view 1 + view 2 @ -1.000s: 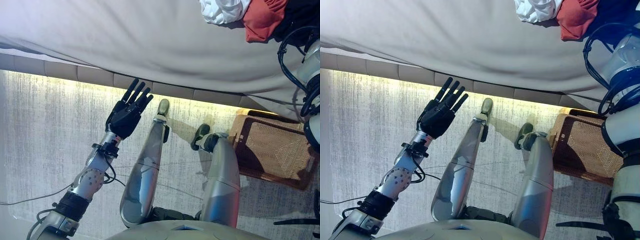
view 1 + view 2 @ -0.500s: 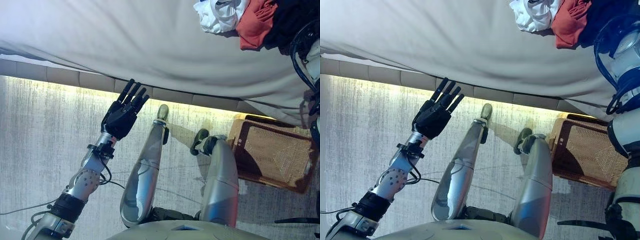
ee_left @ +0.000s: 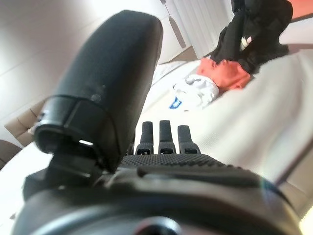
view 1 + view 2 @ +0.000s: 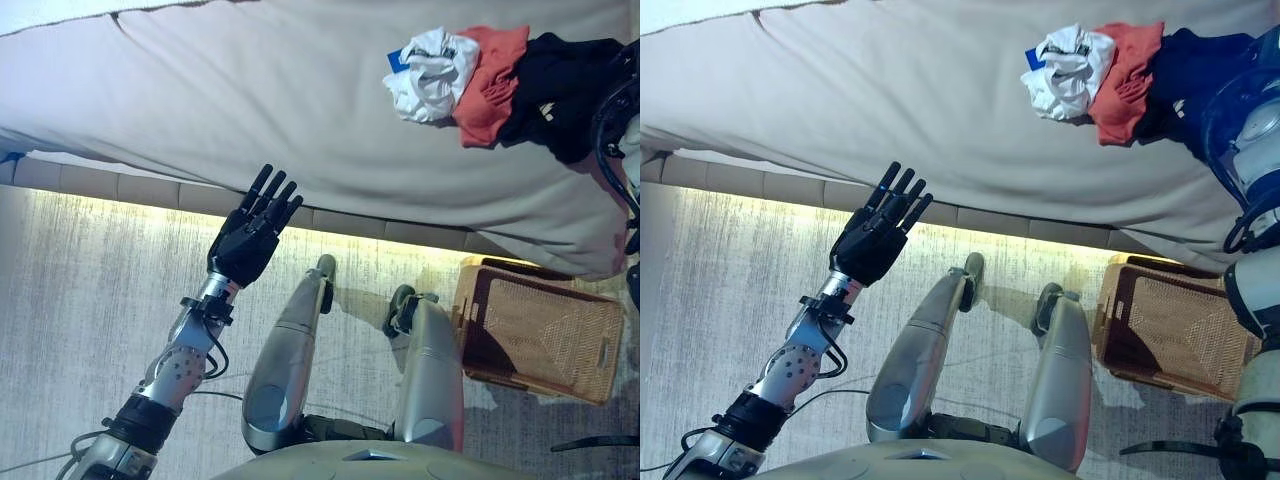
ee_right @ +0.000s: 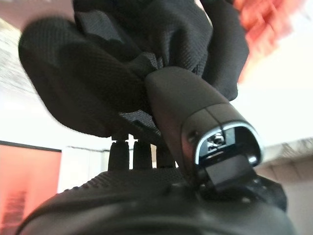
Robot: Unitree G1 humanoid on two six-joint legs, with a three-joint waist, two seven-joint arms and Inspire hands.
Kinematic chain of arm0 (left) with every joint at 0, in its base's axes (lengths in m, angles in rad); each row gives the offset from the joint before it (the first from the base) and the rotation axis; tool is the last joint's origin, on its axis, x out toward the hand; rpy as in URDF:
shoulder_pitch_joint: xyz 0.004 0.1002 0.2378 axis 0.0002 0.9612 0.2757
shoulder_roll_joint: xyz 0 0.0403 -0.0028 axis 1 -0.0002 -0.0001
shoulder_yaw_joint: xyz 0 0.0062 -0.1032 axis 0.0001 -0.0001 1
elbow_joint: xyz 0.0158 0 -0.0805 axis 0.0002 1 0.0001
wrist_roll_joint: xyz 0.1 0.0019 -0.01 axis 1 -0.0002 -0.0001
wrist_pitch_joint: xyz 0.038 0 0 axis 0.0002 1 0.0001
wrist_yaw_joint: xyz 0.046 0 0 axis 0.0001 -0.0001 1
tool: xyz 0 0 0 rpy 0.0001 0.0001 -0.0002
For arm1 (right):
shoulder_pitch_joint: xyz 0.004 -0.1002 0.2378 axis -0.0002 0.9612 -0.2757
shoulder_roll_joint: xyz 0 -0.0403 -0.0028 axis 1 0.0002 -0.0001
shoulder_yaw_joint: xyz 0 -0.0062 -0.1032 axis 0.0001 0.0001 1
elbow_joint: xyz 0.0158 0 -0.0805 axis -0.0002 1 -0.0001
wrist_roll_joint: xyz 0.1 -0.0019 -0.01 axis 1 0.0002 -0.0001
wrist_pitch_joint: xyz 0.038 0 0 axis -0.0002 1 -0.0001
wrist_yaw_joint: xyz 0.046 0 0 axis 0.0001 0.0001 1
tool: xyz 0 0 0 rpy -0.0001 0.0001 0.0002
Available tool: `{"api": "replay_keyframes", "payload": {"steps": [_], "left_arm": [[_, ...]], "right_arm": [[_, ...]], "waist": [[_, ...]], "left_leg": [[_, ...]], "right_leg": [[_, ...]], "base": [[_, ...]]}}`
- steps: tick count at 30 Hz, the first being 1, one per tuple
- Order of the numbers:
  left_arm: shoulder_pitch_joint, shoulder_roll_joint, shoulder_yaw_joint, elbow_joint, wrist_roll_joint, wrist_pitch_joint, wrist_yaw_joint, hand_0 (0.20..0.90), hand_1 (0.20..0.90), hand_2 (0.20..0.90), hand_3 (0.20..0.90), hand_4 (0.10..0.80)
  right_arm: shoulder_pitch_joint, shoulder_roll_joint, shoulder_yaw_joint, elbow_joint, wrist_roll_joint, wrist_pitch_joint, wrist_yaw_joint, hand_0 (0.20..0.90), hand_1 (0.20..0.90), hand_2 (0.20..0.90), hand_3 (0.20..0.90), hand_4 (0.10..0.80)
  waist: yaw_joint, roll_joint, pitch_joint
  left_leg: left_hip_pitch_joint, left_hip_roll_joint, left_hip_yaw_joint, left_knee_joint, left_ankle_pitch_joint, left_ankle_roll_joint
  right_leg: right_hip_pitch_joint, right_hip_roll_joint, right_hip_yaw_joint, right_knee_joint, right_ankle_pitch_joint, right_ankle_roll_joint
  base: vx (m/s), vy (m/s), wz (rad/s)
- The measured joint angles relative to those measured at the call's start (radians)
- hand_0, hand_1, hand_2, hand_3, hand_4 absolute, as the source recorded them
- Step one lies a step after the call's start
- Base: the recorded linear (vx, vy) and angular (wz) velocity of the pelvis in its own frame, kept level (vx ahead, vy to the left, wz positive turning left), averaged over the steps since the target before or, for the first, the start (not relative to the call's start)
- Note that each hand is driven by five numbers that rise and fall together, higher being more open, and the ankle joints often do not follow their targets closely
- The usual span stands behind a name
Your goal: Pick up the clothes from the bed and place them into the basket
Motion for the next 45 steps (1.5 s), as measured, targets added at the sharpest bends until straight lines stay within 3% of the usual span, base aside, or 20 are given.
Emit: {"api": "replay_keyframes", "payload": {"steps": [2, 4, 7, 10, 12, 16, 23, 27, 32, 37, 40, 45], "left_arm": [[-0.006, -0.006, 0.000, 0.000, 0.001, 0.000, 0.009, 0.900, 0.900, 0.900, 0.900, 0.800], [-0.006, -0.011, -0.002, 0.001, 0.008, 0.001, 0.026, 0.900, 0.900, 0.900, 0.900, 0.800], [-0.018, -0.015, -0.002, 0.011, 0.048, 0.015, 0.057, 0.900, 0.900, 0.900, 0.900, 0.800], [-0.006, -0.008, 0.000, 0.029, 0.099, 0.042, 0.087, 0.900, 0.900, 0.900, 0.900, 0.800], [-0.013, -0.006, -0.006, 0.052, 0.119, 0.066, 0.104, 0.900, 0.900, 0.900, 0.900, 0.800], [0.005, -0.016, -0.013, 0.168, 0.140, 0.072, 0.109, 0.900, 0.900, 0.900, 0.900, 0.800], [-0.019, -0.061, -0.011, 0.306, 0.186, 0.069, 0.092, 0.900, 0.900, 0.900, 0.900, 0.800], [-0.039, -0.109, -0.012, 0.388, 0.219, 0.067, 0.065, 0.900, 0.900, 0.900, 0.900, 0.800], [-0.070, -0.166, -0.009, 0.531, 0.257, 0.068, 0.048, 0.900, 0.900, 0.900, 0.900, 0.800], [-0.068, -0.202, 0.037, 0.572, 0.261, 0.067, 0.043, 0.900, 0.900, 0.900, 0.900, 0.800], [-0.064, -0.204, 0.042, 0.577, 0.271, 0.065, 0.043, 0.900, 0.900, 0.900, 0.900, 0.800], [-0.051, -0.225, 0.054, 0.586, 0.297, 0.065, 0.035, 0.900, 0.900, 0.900, 0.900, 0.800]], "right_arm": [[0.010, -0.028, -0.023, -0.038, 0.001, -0.004, 0.001, 0.300, 0.300, 0.300, 0.200, 0.100], [0.022, -0.040, -0.045, -0.046, 0.002, -0.013, 0.002, 0.300, 0.300, 0.300, 0.200, 0.100], [0.026, -0.077, -0.052, -0.043, 0.002, -0.035, 0.017, 0.300, 0.300, 0.300, 0.200, 0.100], [0.031, -0.103, -0.083, -0.054, 0.003, -0.051, 0.045, 0.300, 0.300, 0.300, 0.200, 0.100], [0.059, -0.134, -0.143, -0.100, 0.005, -0.065, 0.061, 0.300, 0.300, 0.300, 0.200, 0.100], [0.275, -0.145, -0.293, -0.218, 0.047, -0.103, 0.057, 0.300, 0.300, 0.300, 0.200, 0.100], [0.574, -0.126, -0.478, -0.352, 0.090, -0.138, 0.042, 0.300, 0.300, 0.300, 0.200, 0.100], [0.667, -0.125, -0.494, -0.403, 0.094, -0.129, 0.041, 0.300, 0.300, 0.300, 0.200, 0.100], [0.769, -0.071, -0.577, -0.525, 0.102, -0.121, 0.041, 0.300, 0.300, 0.300, 0.200, 0.100], [0.924, 0.026, -0.690, -0.683, 0.097, -0.122, 0.010, 0.300, 0.300, 0.300, 0.200, 0.100], [0.980, 0.067, -0.704, -0.719, 0.086, -0.122, -0.018, 0.300, 0.300, 0.300, 0.200, 0.100], [1.061, 0.083, -0.731, -0.782, 0.070, -0.122, -0.087, 0.300, 0.300, 0.300, 0.200, 0.100]], "waist": [[-0.006, -0.007, -0.002], [-0.013, -0.016, -0.003], [-0.024, -0.027, -0.007], [-0.045, -0.071, -0.068], [-0.066, -0.081, -0.073], [-0.114, -0.125, -0.225], [-0.213, -0.123, -0.280], [-0.274, -0.106, -0.300], [-0.324, -0.098, -0.305], [-0.356, -0.097, -0.306], [-0.369, -0.096, -0.306], [-0.410, -0.092, -0.309]], "left_leg": [[0.063, 0.002, 0.002, -0.078, 0.014, -0.003], [0.152, 0.009, 0.016, -0.152, 0.034, 0.001], [0.287, 0.019, 0.025, -0.266, 0.066, -0.006], [0.384, 0.020, 0.050, -0.391, 0.086, -0.002], [0.474, 0.030, 0.059, -0.476, 0.111, -0.003], [0.541, 0.033, 0.091, -0.586, 0.121, -0.003], [0.669, 0.036, 0.169, -0.698, 0.122, -0.004], [0.702, 0.036, 0.173, -0.744, 0.122, -0.004], [0.739, 0.041, 0.222, -0.765, 0.122, -0.004], [0.750, 0.059, 0.246, -0.765, 0.122, -0.004], [0.759, 0.069, 0.267, -0.765, 0.122, -0.004], [0.759, 0.078, 0.275, -0.766, 0.122, -0.004]], "right_leg": [[0.056, 0.012, 0.001, -0.077, 0.010, -0.003], [0.142, 0.016, 0.000, -0.162, 0.060, 0.031], [0.275, 0.029, -0.004, -0.287, 0.110, 0.051], [0.348, 0.042, 0.007, -0.398, 0.136, 0.072], [0.440, 0.057, 0.009, -0.494, 0.177, 0.079], [0.505, 0.076, 0.037, -0.641, 0.209, 0.094], [0.622, 0.095, 0.124, -0.818, 0.293, 0.108], [0.643, 0.097, 0.147, -0.866, 0.308, 0.112], [0.659, 0.105, 0.200, -0.895, 0.311, 0.112], [0.656, 0.128, 0.232, -0.896, 0.314, 0.109], [0.656, 0.137, 0.254, -0.896, 0.314, 0.108], [0.651, 0.151, 0.264, -0.896, 0.320, 0.109]], "base": [[0.057, 0.063, -0.14], [0.057, 0.069, -0.23], [0.099, 0.072, -0.19], [0.095, 0.131, -0.23], [0.057, 0.120, -0.27], [0.058, 0.110, -0.27], [0.006, 0.050, -0.40], [-0.019, 0.024, -0.25], [0.048, 0.024, -0.32], [0.043, 0.000, -0.19], [0.019, -0.016, -0.19], [0.009, -0.009, -0.07]]}}
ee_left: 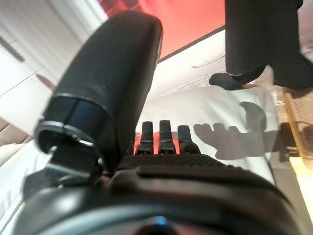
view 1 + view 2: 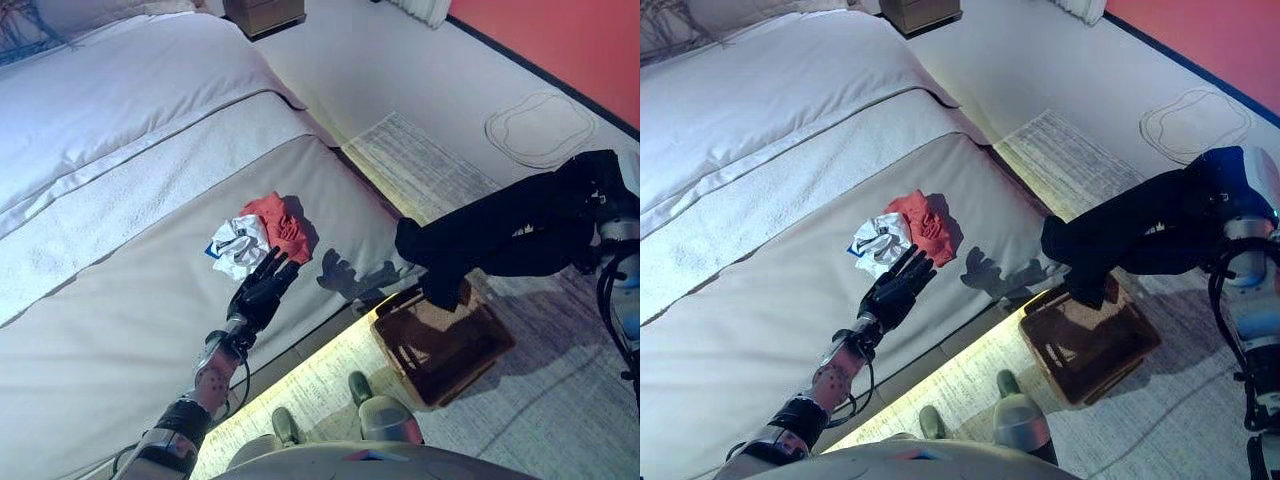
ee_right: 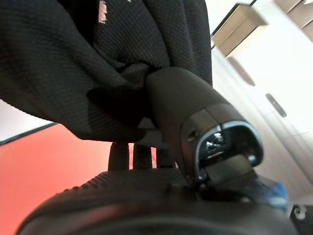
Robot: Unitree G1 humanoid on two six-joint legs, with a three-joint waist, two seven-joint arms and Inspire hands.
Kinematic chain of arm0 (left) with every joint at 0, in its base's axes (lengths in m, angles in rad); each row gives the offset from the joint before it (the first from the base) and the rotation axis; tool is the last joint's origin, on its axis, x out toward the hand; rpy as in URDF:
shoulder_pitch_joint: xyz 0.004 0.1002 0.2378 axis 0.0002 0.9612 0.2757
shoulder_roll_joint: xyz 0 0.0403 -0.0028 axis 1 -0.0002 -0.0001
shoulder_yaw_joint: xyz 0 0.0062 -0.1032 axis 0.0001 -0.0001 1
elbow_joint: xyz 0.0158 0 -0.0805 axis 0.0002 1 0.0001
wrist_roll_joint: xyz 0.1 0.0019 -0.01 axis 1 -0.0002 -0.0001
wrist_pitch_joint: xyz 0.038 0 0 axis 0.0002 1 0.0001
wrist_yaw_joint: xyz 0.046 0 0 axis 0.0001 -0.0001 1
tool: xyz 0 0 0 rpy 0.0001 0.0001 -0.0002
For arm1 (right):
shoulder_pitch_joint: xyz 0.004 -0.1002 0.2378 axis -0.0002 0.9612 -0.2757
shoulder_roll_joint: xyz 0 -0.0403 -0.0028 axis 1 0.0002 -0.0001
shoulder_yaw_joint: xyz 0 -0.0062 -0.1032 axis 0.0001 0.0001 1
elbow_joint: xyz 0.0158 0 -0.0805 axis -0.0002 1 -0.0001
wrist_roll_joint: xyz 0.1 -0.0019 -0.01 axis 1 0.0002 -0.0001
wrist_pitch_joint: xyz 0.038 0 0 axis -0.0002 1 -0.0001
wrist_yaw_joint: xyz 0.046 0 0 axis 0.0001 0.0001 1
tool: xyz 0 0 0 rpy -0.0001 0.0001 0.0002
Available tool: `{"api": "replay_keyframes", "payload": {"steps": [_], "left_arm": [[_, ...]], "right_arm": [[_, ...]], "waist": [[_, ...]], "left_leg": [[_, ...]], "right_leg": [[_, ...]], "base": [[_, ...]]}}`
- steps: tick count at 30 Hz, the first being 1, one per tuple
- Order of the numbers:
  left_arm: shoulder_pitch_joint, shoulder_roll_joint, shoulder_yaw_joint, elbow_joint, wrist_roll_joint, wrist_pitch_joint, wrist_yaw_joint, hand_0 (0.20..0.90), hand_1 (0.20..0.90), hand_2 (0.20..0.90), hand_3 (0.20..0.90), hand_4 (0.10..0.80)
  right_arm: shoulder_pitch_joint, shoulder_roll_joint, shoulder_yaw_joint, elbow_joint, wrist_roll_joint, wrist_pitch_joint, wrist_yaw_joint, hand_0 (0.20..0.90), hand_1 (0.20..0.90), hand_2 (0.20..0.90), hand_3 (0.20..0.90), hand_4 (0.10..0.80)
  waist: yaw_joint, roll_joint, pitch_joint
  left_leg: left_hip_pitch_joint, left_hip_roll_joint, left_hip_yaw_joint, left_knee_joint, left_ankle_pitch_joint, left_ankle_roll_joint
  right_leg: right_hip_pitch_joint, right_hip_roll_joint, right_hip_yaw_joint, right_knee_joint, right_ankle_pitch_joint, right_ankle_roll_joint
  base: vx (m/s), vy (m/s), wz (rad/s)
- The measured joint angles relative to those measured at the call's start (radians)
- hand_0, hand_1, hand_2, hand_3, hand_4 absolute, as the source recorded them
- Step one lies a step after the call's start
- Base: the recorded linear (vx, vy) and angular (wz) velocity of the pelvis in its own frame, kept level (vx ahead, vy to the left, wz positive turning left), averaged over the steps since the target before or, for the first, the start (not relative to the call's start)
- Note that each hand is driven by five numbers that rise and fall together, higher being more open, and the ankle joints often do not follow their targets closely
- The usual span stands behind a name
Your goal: Pick up the clothes from the bed and place them into the basket
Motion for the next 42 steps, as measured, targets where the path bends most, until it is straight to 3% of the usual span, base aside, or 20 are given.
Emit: {"api": "replay_keyframes", "payload": {"steps": [5, 13, 18, 26, 27, 28, 42], "left_arm": [[0.009, -0.002, 0.006, 0.003, 0.013, 0.000, -0.007, 0.900, 0.900, 0.900, 0.900, 0.800], [0.013, -0.026, 0.007, 0.004, 0.018, 0.000, -0.007, 0.900, 0.900, 0.900, 0.900, 0.800], [0.015, -0.029, 0.007, 0.004, 0.037, 0.000, 0.000, 0.900, 0.900, 0.900, 0.900, 0.800], [0.016, -0.027, 0.007, 0.004, 0.049, 0.001, 0.001, 0.900, 0.900, 0.900, 0.900, 0.800], [0.016, -0.027, 0.007, 0.004, 0.057, 0.001, 0.001, 0.900, 0.900, 0.900, 0.900, 0.800], [0.016, -0.026, 0.006, 0.005, 0.058, 0.002, -0.001, 0.900, 0.900, 0.900, 0.900, 0.800], [0.016, 0.003, 0.005, 0.005, 0.057, 0.012, -0.020, 0.900, 0.900, 0.900, 0.900, 0.800]], "right_arm": [[0.022, 0.029, -0.050, -0.045, 0.000, 0.015, 0.021, 0.300, 0.300, 0.300, 0.200, 0.100], [0.096, 0.059, -0.031, -0.047, -0.052, 0.116, 0.191, 0.300, 0.300, 0.300, 0.200, 0.100], [0.111, 0.138, 0.094, 0.083, -0.092, 0.153, 0.270, 0.300, 0.300, 0.300, 0.200, 0.100], [0.080, 0.241, 0.232, 0.320, -0.091, 0.185, 0.280, 0.300, 0.300, 0.300, 0.200, 0.100], [0.069, 0.251, 0.232, 0.339, -0.090, 0.191, 0.279, 0.321, 0.321, 0.321, 0.225, 0.125], [0.042, 0.265, 0.237, 0.380, -0.090, 0.192, 0.275, 0.900, 0.900, 0.900, 0.900, 0.800], [-0.072, 0.299, 0.259, 0.442, -0.089, 0.210, 0.149, 0.900, 0.900, 0.900, 0.900, 0.800]], "waist": [[-0.022, 0.003, -0.002], [-0.027, 0.031, -0.031], [-0.020, 0.031, -0.032], [0.033, 0.031, -0.033], [0.038, 0.031, -0.033], [0.041, 0.031, -0.033], [0.097, 0.032, -0.034]], "left_leg": [[-0.002, 0.009, 0.021, 0.000, 0.002, -0.004], [-0.018, 0.011, 0.051, -0.001, 0.008, -0.014], [-0.017, 0.012, 0.053, -0.004, 0.010, -0.017], [-0.019, 0.019, 0.050, -0.004, 0.018, -0.027], [-0.019, 0.019, 0.048, -0.004, 0.018, -0.028], [-0.020, 0.020, 0.041, -0.004, 0.019, -0.029], [-0.027, 0.022, -0.003, -0.002, 0.028, -0.030]], "right_leg": [[-0.016, 0.015, 0.020, 0.000, 0.014, -0.003], [-0.047, 0.019, 0.046, 0.000, 0.035, -0.002], [-0.047, 0.016, 0.048, 0.000, 0.036, -0.003], [-0.045, 0.017, 0.038, 0.000, 0.040, -0.007], [-0.045, 0.017, 0.037, 0.000, 0.040, -0.008], [-0.043, 0.017, 0.031, 0.000, 0.040, -0.008], [-0.029, 0.015, -0.012, -0.001, 0.041, -0.009]], "base": [[-0.002, -0.006, -0.14], [0.004, -0.014, -0.11], [-0.013, -0.015, -0.01], [-0.006, -0.022, 0.03], [0.004, -0.029, 0.08], [0.003, -0.018, 0.10], [0.002, -0.015, 0.09]]}}
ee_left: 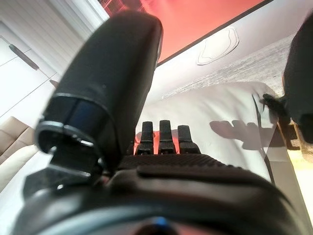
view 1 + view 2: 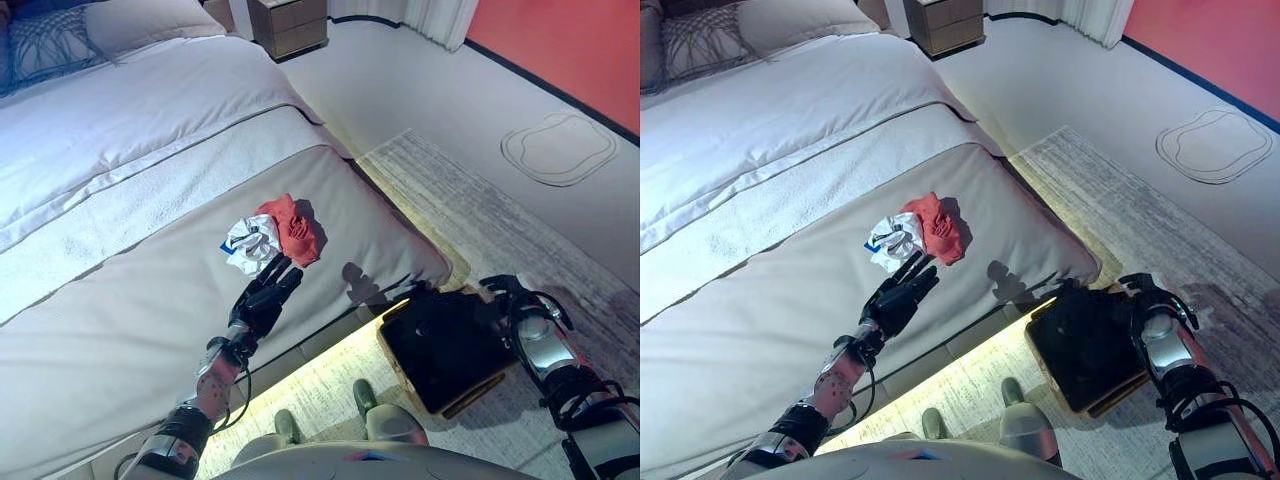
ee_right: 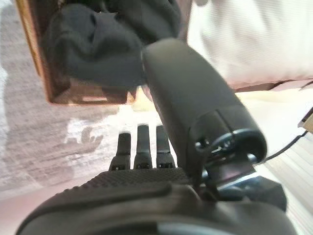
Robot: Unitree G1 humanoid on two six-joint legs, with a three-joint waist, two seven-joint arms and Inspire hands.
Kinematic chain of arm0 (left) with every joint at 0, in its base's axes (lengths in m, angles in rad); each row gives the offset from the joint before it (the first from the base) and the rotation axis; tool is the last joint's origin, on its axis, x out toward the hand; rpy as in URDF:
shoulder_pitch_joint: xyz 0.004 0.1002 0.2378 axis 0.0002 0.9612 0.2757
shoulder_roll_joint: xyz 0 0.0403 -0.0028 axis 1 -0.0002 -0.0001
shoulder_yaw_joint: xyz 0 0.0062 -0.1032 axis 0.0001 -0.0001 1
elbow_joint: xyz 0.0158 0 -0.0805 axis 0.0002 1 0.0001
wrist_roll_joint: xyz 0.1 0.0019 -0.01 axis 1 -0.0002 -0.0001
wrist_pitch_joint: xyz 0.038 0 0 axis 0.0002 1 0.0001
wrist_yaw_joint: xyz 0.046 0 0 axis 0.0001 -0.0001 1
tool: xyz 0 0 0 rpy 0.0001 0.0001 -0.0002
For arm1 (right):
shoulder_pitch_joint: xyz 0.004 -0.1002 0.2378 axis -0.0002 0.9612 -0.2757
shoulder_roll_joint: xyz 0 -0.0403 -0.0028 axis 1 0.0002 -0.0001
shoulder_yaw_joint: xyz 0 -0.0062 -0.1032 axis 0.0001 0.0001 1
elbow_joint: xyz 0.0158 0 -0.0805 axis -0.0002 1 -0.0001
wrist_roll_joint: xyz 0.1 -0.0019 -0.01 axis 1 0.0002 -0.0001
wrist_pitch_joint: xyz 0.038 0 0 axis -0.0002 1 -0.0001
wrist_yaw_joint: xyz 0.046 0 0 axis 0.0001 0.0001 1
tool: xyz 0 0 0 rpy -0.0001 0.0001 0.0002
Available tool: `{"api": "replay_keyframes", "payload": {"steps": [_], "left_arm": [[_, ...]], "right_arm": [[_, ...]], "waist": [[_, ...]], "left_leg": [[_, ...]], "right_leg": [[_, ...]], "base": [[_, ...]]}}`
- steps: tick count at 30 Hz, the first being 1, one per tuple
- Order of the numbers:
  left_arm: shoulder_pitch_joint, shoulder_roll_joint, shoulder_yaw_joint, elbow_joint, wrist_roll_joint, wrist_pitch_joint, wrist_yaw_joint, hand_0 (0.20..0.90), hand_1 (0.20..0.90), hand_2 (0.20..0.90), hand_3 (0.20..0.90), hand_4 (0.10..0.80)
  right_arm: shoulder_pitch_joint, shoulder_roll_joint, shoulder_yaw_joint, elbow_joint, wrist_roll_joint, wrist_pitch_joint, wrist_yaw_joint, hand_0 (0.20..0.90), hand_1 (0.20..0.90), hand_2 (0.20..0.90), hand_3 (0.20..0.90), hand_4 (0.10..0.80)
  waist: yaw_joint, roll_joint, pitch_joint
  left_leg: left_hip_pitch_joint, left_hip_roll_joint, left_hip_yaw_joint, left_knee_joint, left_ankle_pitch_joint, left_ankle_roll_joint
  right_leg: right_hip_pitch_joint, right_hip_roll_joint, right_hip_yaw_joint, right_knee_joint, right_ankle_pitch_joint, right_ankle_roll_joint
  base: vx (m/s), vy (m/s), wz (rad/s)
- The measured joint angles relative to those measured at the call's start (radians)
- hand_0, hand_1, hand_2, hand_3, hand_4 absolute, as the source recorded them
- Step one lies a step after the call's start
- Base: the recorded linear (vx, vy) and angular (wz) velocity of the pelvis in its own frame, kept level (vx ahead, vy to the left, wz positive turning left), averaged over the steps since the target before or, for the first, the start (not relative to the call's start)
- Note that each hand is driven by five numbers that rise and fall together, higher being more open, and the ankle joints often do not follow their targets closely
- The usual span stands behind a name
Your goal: Pick up the clothes from the bed and place them into the basket
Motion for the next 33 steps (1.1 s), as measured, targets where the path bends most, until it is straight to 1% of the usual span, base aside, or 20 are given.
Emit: {"api": "replay_keyframes", "payload": {"steps": [4, 8, 13, 18, 21, 24, 25, 26, 27, 29, 31, 33], "left_arm": [[0.003, 0.000, 0.000, 0.000, 0.000, 0.012, -0.002, 0.900, 0.900, 0.900, 0.900, 0.800], [0.004, 0.000, 0.000, 0.000, 0.000, 0.012, -0.002, 0.900, 0.900, 0.900, 0.900, 0.800], [0.005, 0.000, 0.001, 0.000, 0.000, 0.013, -0.002, 0.900, 0.900, 0.900, 0.900, 0.800], [0.013, -0.001, 0.004, 0.000, 0.000, 0.013, -0.002, 0.900, 0.900, 0.900, 0.900, 0.800], [0.014, -0.003, 0.007, -0.001, 0.021, 0.007, -0.001, 0.900, 0.900, 0.900, 0.900, 0.800], [0.017, -0.002, 0.006, -0.001, 0.065, -0.004, -0.001, 0.900, 0.900, 0.900, 0.900, 0.800], [0.019, -0.002, 0.006, -0.001, 0.076, -0.011, -0.002, 0.900, 0.900, 0.900, 0.900, 0.800], [0.022, -0.001, 0.004, -0.001, 0.108, -0.022, -0.002, 0.900, 0.900, 0.900, 0.900, 0.800], [0.027, 0.001, -0.001, -0.001, 0.131, -0.035, -0.006, 0.900, 0.900, 0.900, 0.900, 0.800], [0.035, 0.014, -0.012, -0.004, 0.171, -0.048, -0.026, 0.900, 0.900, 0.900, 0.900, 0.800], [0.036, 0.034, -0.030, -0.006, 0.176, -0.056, -0.040, 0.900, 0.900, 0.900, 0.900, 0.800], [0.036, 0.042, -0.033, -0.009, 0.173, -0.058, -0.053, 0.900, 0.900, 0.900, 0.900, 0.800]], "right_arm": [[0.000, 0.000, 0.000, -0.006, 0.000, 0.010, 0.002, 0.900, 0.900, 0.900, 0.900, 0.800], [0.000, 0.000, 0.000, -0.007, 0.000, 0.040, 0.006, 0.900, 0.900, 0.900, 0.900, 0.800], [0.002, 0.000, 0.000, -0.013, -0.001, 0.080, 0.040, 0.900, 0.900, 0.900, 0.900, 0.800], [0.007, 0.000, 0.001, -0.121, 0.001, 0.077, 0.020, 0.900, 0.900, 0.900, 0.900, 0.800], [-0.010, 0.000, 0.009, -0.242, -0.001, 0.061, -0.026, 0.900, 0.900, 0.900, 0.900, 0.800], [-0.073, -0.002, 0.030, -0.293, -0.001, 0.043, -0.047, 0.900, 0.900, 0.900, 0.900, 0.800], [-0.093, -0.003, 0.042, -0.294, -0.001, 0.042, -0.053, 0.900, 0.900, 0.900, 0.900, 0.800], [-0.142, -0.003, 0.060, -0.294, -0.001, 0.032, -0.064, 0.900, 0.900, 0.900, 0.900, 0.800], [-0.174, -0.005, 0.079, -0.293, -0.001, 0.029, -0.070, 0.900, 0.900, 0.900, 0.900, 0.800], [-0.222, -0.011, 0.096, -0.288, 0.000, 0.000, -0.070, 0.900, 0.900, 0.900, 0.900, 0.800], [-0.269, -0.018, 0.117, -0.267, 0.000, -0.026, -0.071, 0.900, 0.900, 0.900, 0.900, 0.800], [-0.302, -0.020, 0.128, -0.239, 0.000, -0.043, -0.071, 0.900, 0.900, 0.900, 0.900, 0.800]], "waist": [[0.003, 0.000, 0.000], [0.007, 0.000, 0.000], [0.016, 0.000, 0.000], [0.018, 0.000, 0.000], [0.035, 0.001, -0.001], [0.050, 0.002, -0.001], [0.051, 0.002, -0.001], [0.065, 0.002, -0.001], [0.082, 0.002, -0.001], [0.102, 0.004, -0.002], [0.131, 0.008, -0.001], [0.160, 0.015, 0.003]], "left_leg": [[-0.002, 0.000, -0.004, 0.000, 0.000, 0.000], [-0.003, 0.000, -0.006, -0.002, 0.000, 0.000], [-0.004, 0.001, -0.013, -0.002, 0.002, -0.001], [-0.006, 0.001, -0.035, -0.003, 0.006, -0.003], [-0.007, 0.002, -0.057, -0.003, 0.011, -0.007], [-0.024, 0.002, -0.091, -0.001, 0.023, -0.007], [-0.030, 0.002, -0.099, -0.001, 0.026, -0.006], [-0.042, 0.002, -0.119, 0.001, 0.033, -0.009], [-0.046, 0.003, -0.128, 0.002, 0.037, -0.010], [-0.064, 0.003, -0.165, 0.002, 0.047, -0.014], [-0.093, 0.002, -0.194, 0.011, 0.061, -0.016], [-0.128, -0.001, -0.216, 0.036, 0.061, -0.016]], "right_leg": [[0.000, 0.000, -0.003, 0.000, 0.000, 0.000], [0.000, 0.000, -0.004, 0.000, 0.000, 0.000], [0.001, 0.000, -0.008, 0.000, 0.000, 0.000], [0.010, -0.001, -0.027, -0.001, 0.000, 0.000], [0.019, -0.001, -0.045, -0.001, 0.000, 0.000], [0.019, -0.002, -0.072, -0.001, -0.001, -0.001], [0.017, -0.003, -0.081, -0.001, -0.001, -0.001], [0.014, -0.003, -0.097, -0.001, -0.001, -0.001], [0.014, -0.002, -0.107, -0.001, -0.001, -0.001], [0.012, -0.003, -0.141, -0.001, -0.005, -0.007], [0.002, -0.004, -0.170, -0.001, -0.005, -0.008], [-0.011, -0.007, -0.192, 0.000, -0.005, -0.008]], "base": [[0.000, 0.000, 0.00], [0.000, 0.000, 0.00], [0.009, -0.002, 0.02], [0.053, -0.005, 0.12], [0.056, -0.008, 0.20], [0.041, -0.009, 0.30], [0.058, -0.013, 0.42], [0.060, -0.011, 0.36], [0.060, -0.010, 0.46], [0.015, 0.000, 0.46], [-0.033, 0.016, 0.44], [-0.093, 0.049, 0.39]]}}
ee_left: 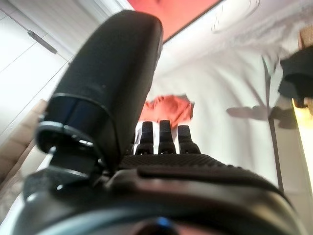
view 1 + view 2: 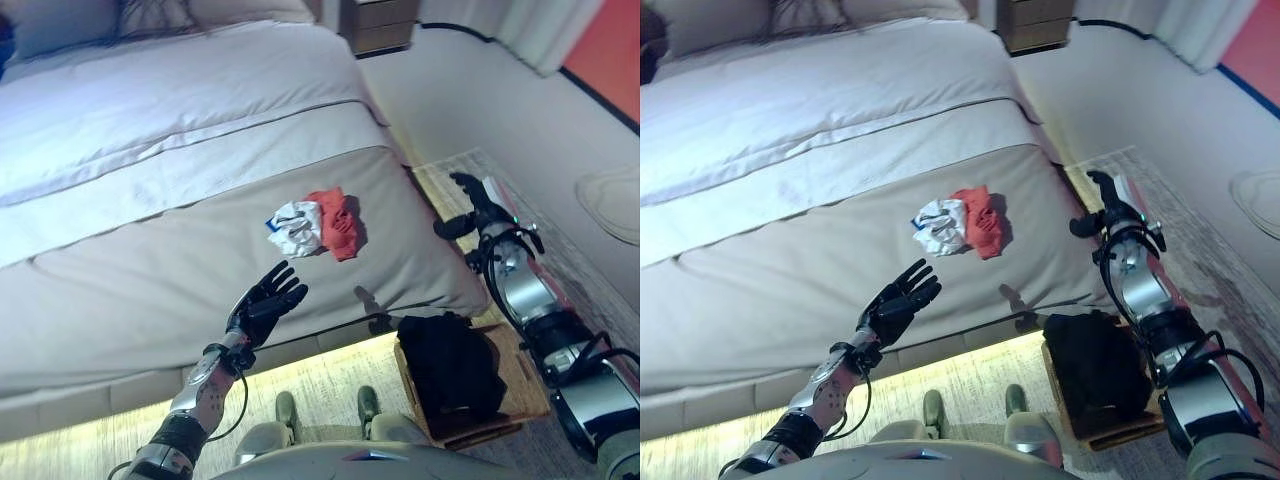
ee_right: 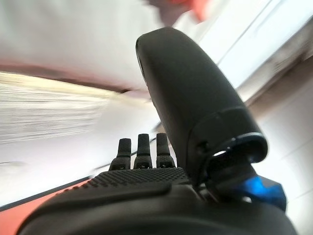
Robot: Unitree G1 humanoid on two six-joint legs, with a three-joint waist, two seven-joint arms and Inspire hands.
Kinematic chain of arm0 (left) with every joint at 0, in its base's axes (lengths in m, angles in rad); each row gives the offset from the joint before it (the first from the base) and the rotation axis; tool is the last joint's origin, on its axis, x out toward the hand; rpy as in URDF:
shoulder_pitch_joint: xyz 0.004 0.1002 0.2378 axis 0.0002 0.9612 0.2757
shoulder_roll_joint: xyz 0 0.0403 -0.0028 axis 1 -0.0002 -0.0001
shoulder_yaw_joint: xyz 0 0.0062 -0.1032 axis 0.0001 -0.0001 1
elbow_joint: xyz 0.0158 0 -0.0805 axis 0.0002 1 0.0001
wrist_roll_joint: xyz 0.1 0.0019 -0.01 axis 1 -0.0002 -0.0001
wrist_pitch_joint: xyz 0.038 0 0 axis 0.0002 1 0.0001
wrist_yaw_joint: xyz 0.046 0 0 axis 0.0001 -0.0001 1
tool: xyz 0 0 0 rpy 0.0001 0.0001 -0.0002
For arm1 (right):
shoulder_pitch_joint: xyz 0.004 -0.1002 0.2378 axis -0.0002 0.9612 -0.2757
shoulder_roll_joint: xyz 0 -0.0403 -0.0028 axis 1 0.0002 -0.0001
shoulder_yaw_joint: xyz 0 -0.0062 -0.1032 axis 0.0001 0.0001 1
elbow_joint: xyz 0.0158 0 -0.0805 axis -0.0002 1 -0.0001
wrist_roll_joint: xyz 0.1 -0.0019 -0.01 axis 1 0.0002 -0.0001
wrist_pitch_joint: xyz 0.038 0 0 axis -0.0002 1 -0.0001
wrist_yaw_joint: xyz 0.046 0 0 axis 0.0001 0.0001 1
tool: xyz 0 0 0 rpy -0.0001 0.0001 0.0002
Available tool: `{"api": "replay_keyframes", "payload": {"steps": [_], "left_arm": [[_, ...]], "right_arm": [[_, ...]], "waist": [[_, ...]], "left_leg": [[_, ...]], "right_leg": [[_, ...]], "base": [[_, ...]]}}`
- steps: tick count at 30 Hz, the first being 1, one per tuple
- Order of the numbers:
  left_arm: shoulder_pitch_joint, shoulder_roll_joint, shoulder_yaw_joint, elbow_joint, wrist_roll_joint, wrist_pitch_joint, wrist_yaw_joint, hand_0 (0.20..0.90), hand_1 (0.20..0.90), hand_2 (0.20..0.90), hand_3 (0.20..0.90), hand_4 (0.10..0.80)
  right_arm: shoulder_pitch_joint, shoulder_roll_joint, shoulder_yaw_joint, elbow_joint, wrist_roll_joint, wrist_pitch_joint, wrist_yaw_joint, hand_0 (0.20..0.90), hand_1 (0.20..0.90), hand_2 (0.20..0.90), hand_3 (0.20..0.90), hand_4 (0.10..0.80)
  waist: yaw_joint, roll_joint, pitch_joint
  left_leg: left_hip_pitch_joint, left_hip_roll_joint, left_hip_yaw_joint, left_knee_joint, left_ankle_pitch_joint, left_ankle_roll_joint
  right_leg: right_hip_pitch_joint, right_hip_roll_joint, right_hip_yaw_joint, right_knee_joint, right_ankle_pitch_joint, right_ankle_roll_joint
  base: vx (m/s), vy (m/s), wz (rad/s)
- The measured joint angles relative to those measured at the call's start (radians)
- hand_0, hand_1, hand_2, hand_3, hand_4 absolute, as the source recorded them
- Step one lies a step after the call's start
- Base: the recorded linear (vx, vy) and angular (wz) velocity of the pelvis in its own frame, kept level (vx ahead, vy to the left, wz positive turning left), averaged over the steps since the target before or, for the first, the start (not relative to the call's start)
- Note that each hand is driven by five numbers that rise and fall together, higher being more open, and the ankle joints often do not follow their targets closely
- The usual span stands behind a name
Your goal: Pick up the clothes from the bed and place them into the basket
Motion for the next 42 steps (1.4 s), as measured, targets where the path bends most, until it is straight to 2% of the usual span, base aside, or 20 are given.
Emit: {"api": "replay_keyframes", "payload": {"steps": [2, 5, 11, 13, 16, 19, 24, 32, 34, 35, 36, 42], "left_arm": [[-0.006, 0.001, -0.005, 0.000, -0.019, -0.019, -0.007, 0.900, 0.900, 0.900, 0.900, 0.800], [-0.031, -0.003, -0.022, -0.009, -0.059, -0.051, -0.014, 0.900, 0.900, 0.900, 0.900, 0.800], [-0.098, 0.006, -0.037, -0.013, -0.131, -0.094, -0.013, 0.900, 0.900, 0.900, 0.900, 0.800], [-0.119, 0.008, -0.044, -0.013, -0.137, -0.095, -0.012, 0.900, 0.900, 0.900, 0.900, 0.800], [-0.133, 0.011, -0.048, -0.018, -0.157, -0.096, -0.011, 0.900, 0.900, 0.900, 0.900, 0.800], [-0.133, 0.030, -0.050, -0.041, -0.175, -0.107, 0.000, 0.900, 0.900, 0.900, 0.900, 0.800], [-0.130, 0.071, -0.084, -0.133, -0.196, -0.120, 0.016, 0.900, 0.900, 0.900, 0.900, 0.800], [-0.113, 0.080, -0.106, -0.254, -0.243, -0.130, 0.065, 0.900, 0.900, 0.900, 0.900, 0.800], [-0.089, 0.084, -0.107, -0.287, -0.273, -0.130, 0.084, 0.900, 0.900, 0.900, 0.900, 0.800], [-0.072, 0.090, -0.106, -0.313, -0.292, -0.130, 0.086, 0.900, 0.900, 0.900, 0.900, 0.800], [-0.055, 0.098, -0.106, -0.339, -0.309, -0.132, 0.086, 0.900, 0.900, 0.900, 0.900, 0.800], [-0.028, 0.117, -0.104, -0.369, -0.332, -0.130, 0.096, 0.900, 0.900, 0.900, 0.900, 0.800]], "right_arm": [[-0.079, -0.005, 0.043, 0.083, 0.000, -0.016, -0.004, 0.900, 0.900, 0.900, 0.900, 0.800], [-0.186, -0.022, 0.080, 0.179, 0.004, -0.017, -0.011, 0.900, 0.900, 0.900, 0.900, 0.800], [-0.279, -0.019, 0.115, 0.332, 0.073, -0.021, -0.026, 0.900, 0.900, 0.900, 0.900, 0.800], [-0.303, -0.018, 0.115, 0.365, 0.092, -0.021, -0.034, 0.900, 0.900, 0.900, 0.900, 0.800], [-0.322, -0.019, 0.115, 0.418, 0.095, -0.020, -0.047, 0.900, 0.900, 0.900, 0.900, 0.800], [-0.359, -0.019, 0.129, 0.453, 0.085, -0.011, -0.066, 0.900, 0.900, 0.900, 0.900, 0.800], [-0.494, -0.039, 0.185, 0.497, 0.057, 0.014, -0.102, 0.900, 0.900, 0.900, 0.900, 0.800], [-0.657, -0.064, 0.200, 0.531, 0.065, 0.045, -0.192, 0.900, 0.900, 0.900, 0.900, 0.800], [-0.669, -0.072, 0.217, 0.532, 0.065, 0.069, -0.207, 0.900, 0.900, 0.900, 0.900, 0.800], [-0.680, -0.079, 0.238, 0.534, 0.063, 0.079, -0.210, 0.491, 0.491, 0.491, 0.422, 0.322], [-0.699, -0.084, 0.252, 0.540, 0.063, 0.084, -0.211, 0.300, 0.300, 0.300, 0.200, 0.100], [-0.753, -0.125, 0.272, 0.541, 0.060, 0.080, -0.234, 0.300, 0.300, 0.300, 0.200, 0.100]], "waist": [[0.025, 0.020, 0.024], [0.065, 0.074, 0.105], [0.123, 0.083, 0.256], [0.141, 0.081, 0.301], [0.162, 0.078, 0.324], [0.166, 0.073, 0.328], [0.170, 0.071, 0.330], [0.174, 0.072, 0.330], [0.186, 0.074, 0.333], [0.191, 0.074, 0.333], [0.194, 0.074, 0.332], [0.204, 0.075, 0.333]], "left_leg": [[-0.055, -0.007, -0.029, 0.046, 0.000, -0.001], [-0.129, -0.017, -0.068, 0.089, 0.007, -0.007], [-0.234, -0.033, -0.124, 0.124, 0.022, -0.017], [-0.282, -0.055, -0.136, 0.155, 0.023, -0.016], [-0.332, -0.092, -0.149, 0.203, 0.027, -0.004], [-0.375, -0.108, -0.166, 0.232, 0.024, 0.000], [-0.520, -0.110, -0.173, 0.301, 0.023, 0.001], [-0.743, -0.109, -0.186, 0.397, 0.013, -0.008], [-0.777, -0.109, -0.186, 0.438, 0.008, -0.010], [-0.789, -0.109, -0.187, 0.455, 0.002, -0.008], [-0.807, -0.109, -0.187, 0.470, 0.000, -0.008], [-0.868, -0.103, -0.187, 0.505, -0.003, -0.013]], "right_leg": [[-0.036, -0.007, -0.027, 0.029, -0.007, -0.010], [-0.091, -0.016, -0.062, 0.079, -0.012, -0.013], [-0.227, -0.035, -0.112, 0.239, -0.076, -0.037], [-0.304, -0.064, -0.115, 0.352, -0.125, -0.038], [-0.379, -0.110, -0.122, 0.481, -0.178, -0.039], [-0.423, -0.131, -0.138, 0.537, -0.203, -0.042], [-0.573, -0.135, -0.134, 0.624, -0.215, -0.052], [-0.806, -0.133, -0.131, 0.745, -0.240, -0.079], [-0.839, -0.133, -0.129, 0.791, -0.252, -0.096], [-0.850, -0.133, -0.128, 0.805, -0.255, -0.096], [-0.868, -0.133, -0.126, 0.817, -0.257, -0.099], [-0.931, -0.131, -0.120, 0.850, -0.258, -0.101]], "base": [[-0.153, 0.058, 0.43], [-0.127, 0.034, 0.36], [-0.062, 0.030, 0.32], [-0.027, -0.003, 0.26], [0.003, -0.016, 0.29], [-0.001, -0.046, 0.31], [-0.036, -0.042, 0.05], [-0.045, -0.058, 0.06], [-0.021, -0.050, 0.03], [-0.051, -0.032, -0.01], [-0.042, -0.026, -0.01], [-0.012, -0.009, 0.00]]}}
